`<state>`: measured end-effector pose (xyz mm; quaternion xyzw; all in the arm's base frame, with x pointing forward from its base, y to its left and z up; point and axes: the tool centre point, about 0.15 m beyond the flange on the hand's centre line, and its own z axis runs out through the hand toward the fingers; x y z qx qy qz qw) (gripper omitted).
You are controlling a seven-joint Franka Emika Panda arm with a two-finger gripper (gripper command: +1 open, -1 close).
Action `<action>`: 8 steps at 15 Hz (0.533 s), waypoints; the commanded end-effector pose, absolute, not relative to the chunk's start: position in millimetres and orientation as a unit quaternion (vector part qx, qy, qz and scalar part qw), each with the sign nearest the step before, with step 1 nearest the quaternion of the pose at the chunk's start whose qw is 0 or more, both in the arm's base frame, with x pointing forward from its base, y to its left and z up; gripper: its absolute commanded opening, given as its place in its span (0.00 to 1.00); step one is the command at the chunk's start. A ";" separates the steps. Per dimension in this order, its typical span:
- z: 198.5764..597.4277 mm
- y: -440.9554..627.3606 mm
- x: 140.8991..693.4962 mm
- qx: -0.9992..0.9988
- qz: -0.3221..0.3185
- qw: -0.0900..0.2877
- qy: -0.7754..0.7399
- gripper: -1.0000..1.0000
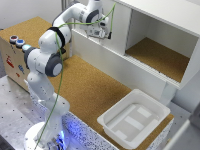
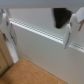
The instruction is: Rotate the pink block towards the right
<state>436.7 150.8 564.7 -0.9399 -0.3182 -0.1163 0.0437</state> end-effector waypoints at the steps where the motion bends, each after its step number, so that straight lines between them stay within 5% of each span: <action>1: 580.0 248.5 391.4 -0.916 -0.114 0.023 -0.383 1.00; 8: 571.4 385.6 355.8 -0.810 -0.085 0.000 -0.581 1.00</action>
